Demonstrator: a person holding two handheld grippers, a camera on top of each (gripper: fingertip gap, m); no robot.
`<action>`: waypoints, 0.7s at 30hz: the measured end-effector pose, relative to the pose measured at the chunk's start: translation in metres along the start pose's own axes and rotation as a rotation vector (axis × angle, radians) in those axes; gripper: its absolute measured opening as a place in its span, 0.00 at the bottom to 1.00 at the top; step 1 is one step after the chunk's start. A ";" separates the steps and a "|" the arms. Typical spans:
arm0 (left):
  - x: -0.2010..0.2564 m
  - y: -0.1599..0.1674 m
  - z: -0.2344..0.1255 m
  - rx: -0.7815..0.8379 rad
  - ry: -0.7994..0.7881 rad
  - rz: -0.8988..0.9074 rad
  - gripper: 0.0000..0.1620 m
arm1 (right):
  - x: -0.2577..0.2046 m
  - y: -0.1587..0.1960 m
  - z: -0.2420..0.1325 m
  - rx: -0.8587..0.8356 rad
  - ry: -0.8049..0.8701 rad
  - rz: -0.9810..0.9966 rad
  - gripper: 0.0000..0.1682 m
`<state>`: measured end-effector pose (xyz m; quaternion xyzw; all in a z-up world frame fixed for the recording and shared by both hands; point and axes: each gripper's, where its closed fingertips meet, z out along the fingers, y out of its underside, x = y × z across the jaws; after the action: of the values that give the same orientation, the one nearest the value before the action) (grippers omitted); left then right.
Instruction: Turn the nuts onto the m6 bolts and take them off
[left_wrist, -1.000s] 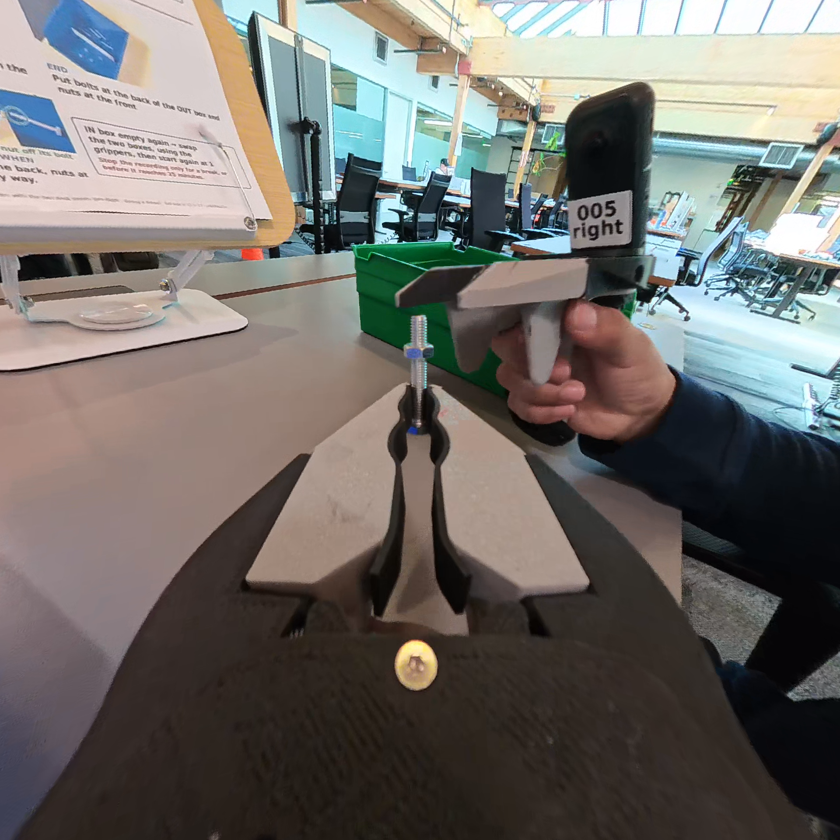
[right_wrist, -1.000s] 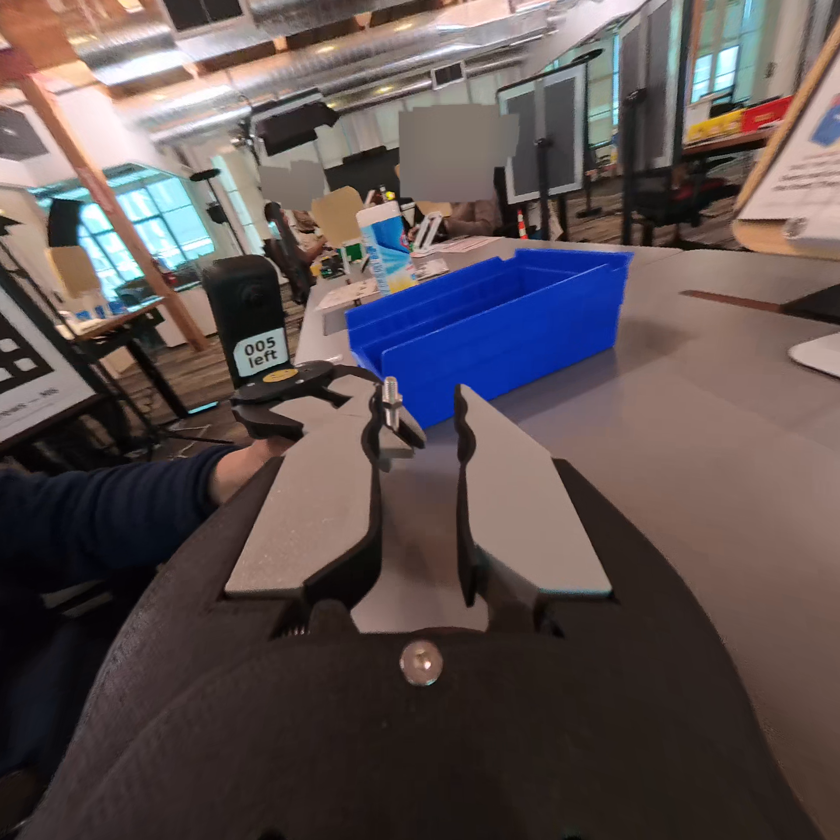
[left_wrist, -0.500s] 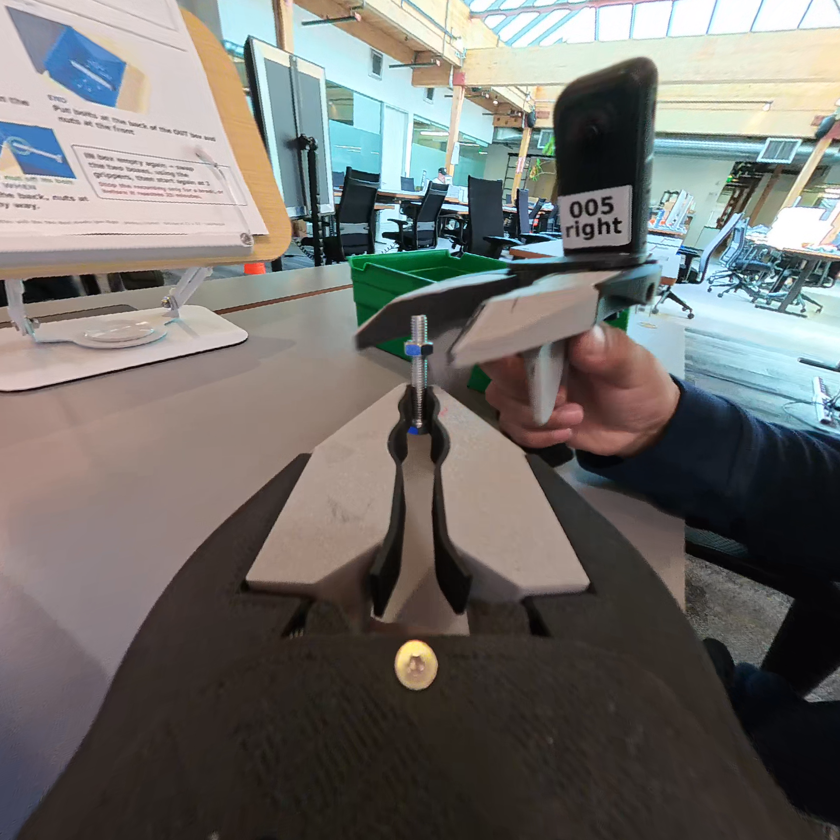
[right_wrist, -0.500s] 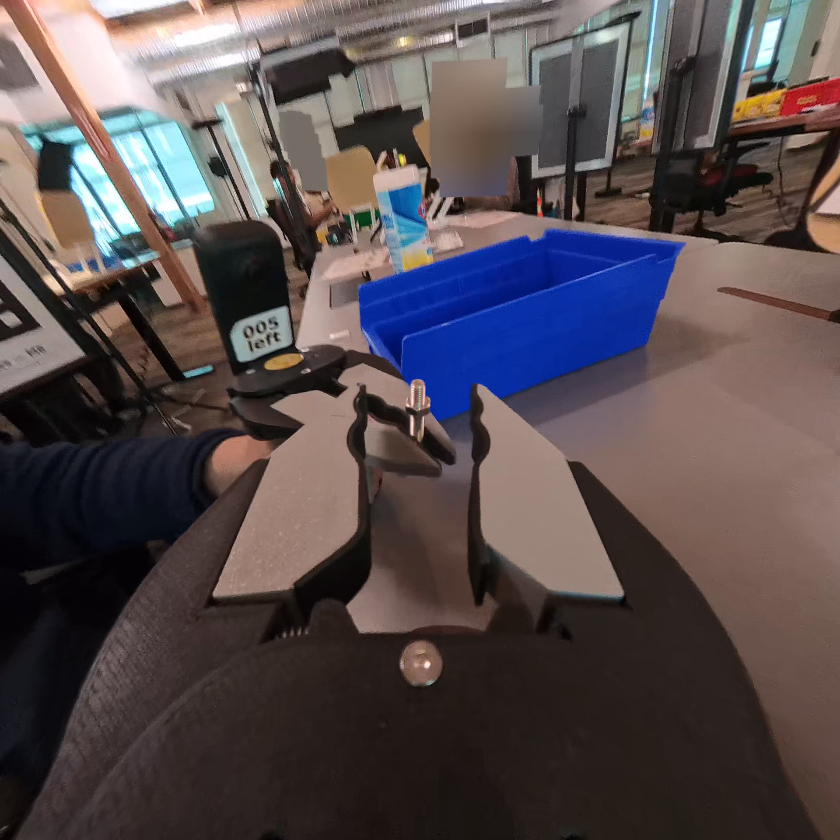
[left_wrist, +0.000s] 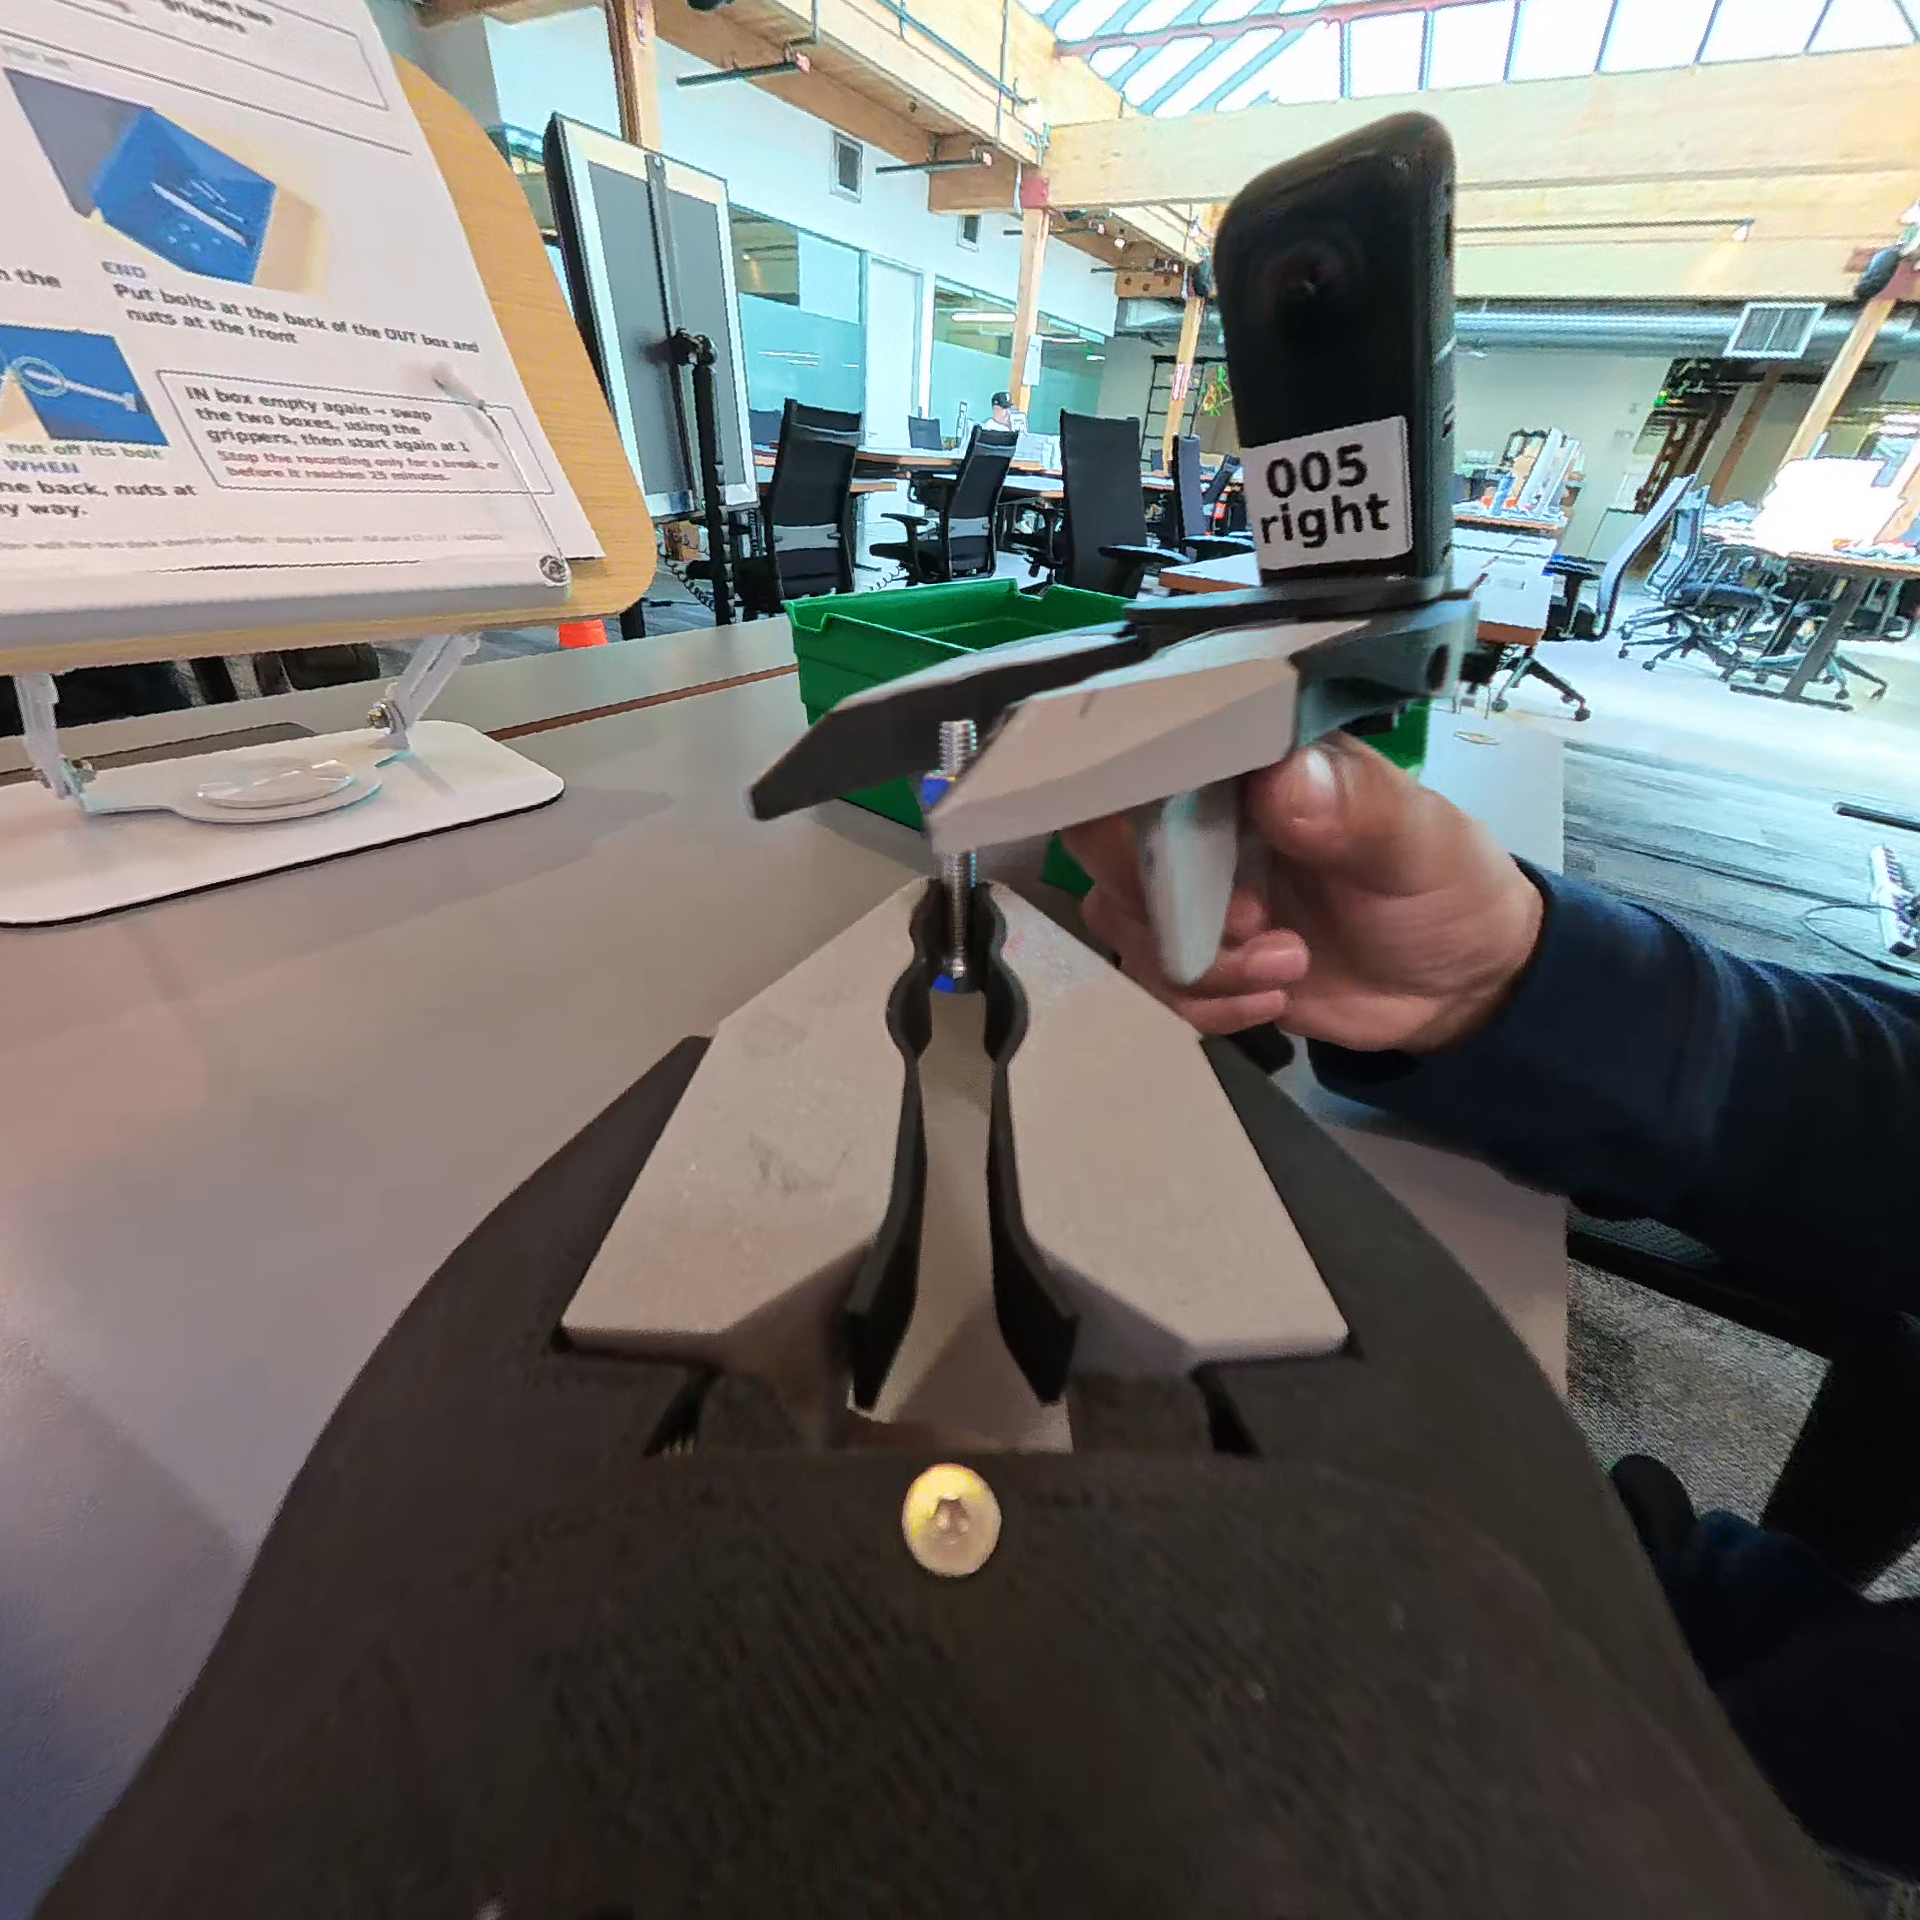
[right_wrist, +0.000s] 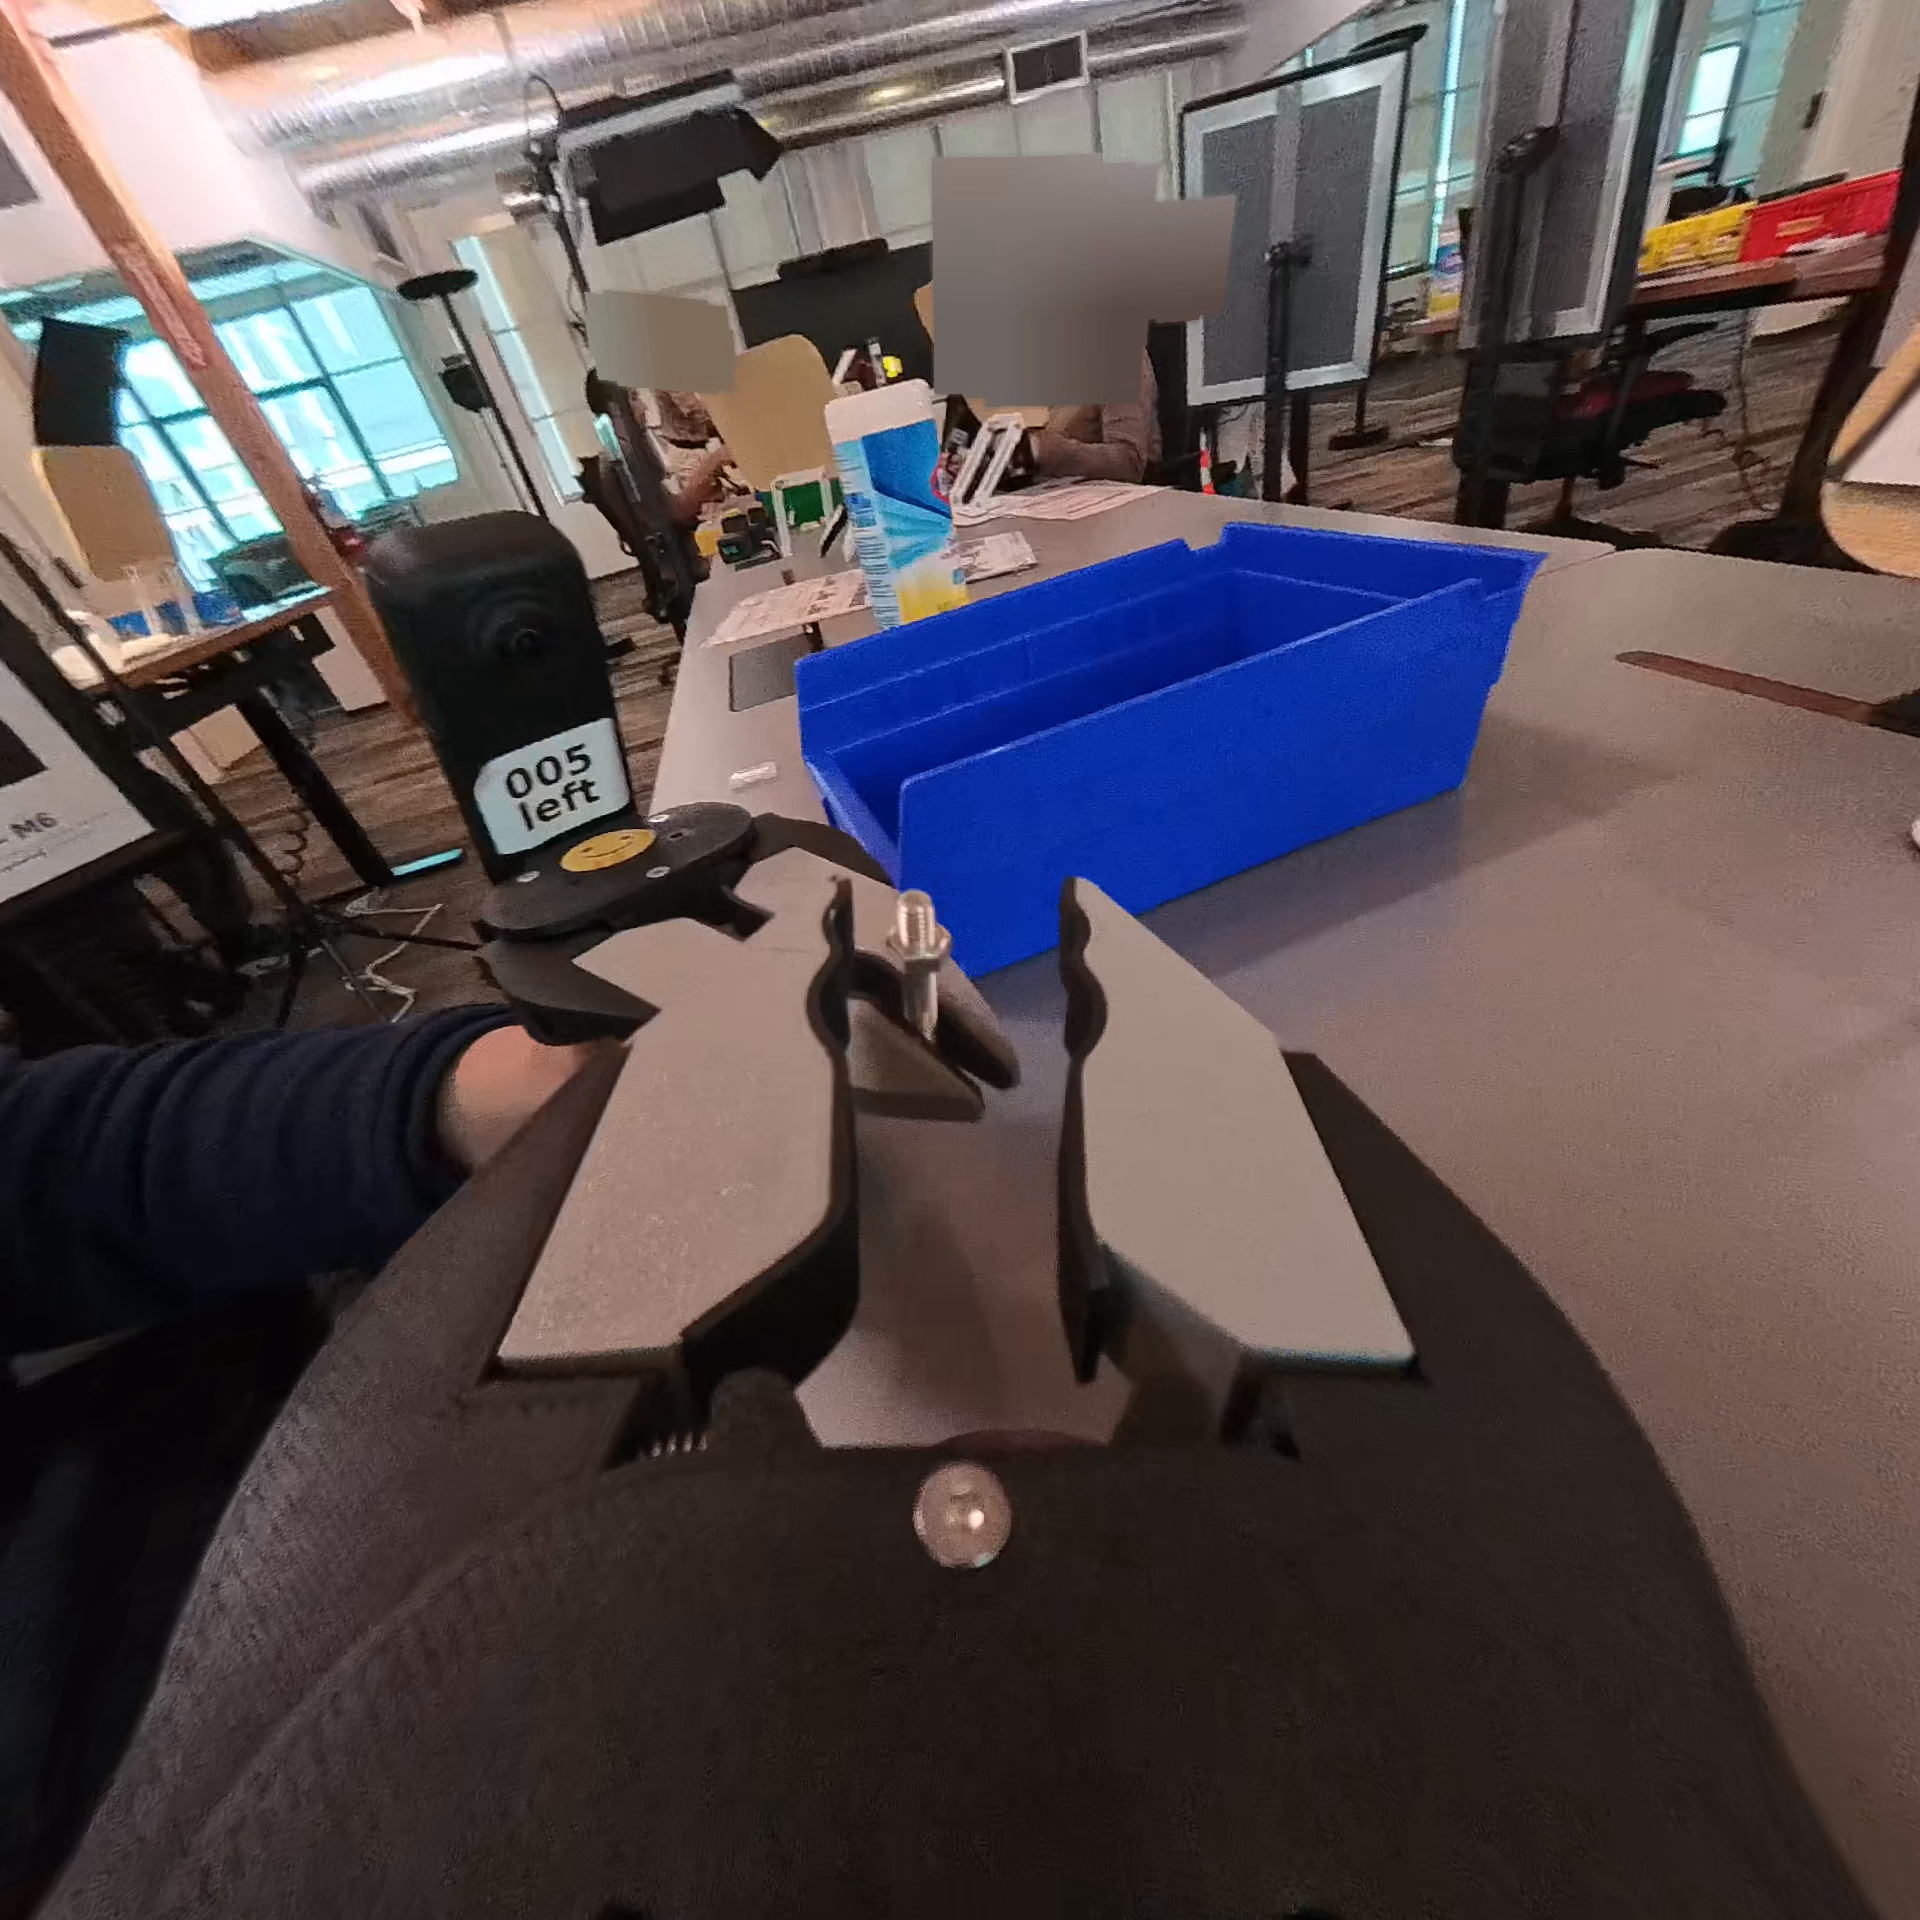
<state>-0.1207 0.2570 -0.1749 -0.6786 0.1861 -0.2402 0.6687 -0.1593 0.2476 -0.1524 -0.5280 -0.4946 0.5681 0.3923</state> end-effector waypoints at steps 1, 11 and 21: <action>-0.003 -0.001 -0.001 0.007 -0.012 -0.003 0.01 | 0.006 0.001 -0.003 -0.003 0.025 0.008 0.20; -0.002 0.001 0.000 -0.005 -0.002 -0.009 0.01 | -0.004 -0.003 -0.004 0.013 -0.034 0.009 0.23; -0.017 -0.007 -0.008 0.045 -0.029 -0.086 0.01 | 0.011 -0.020 -0.030 0.100 -0.022 0.057 0.19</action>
<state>-0.1396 0.2602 -0.1692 -0.6740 0.1417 -0.2630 0.6757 -0.1327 0.2665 -0.1337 -0.5154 -0.4545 0.6088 0.3964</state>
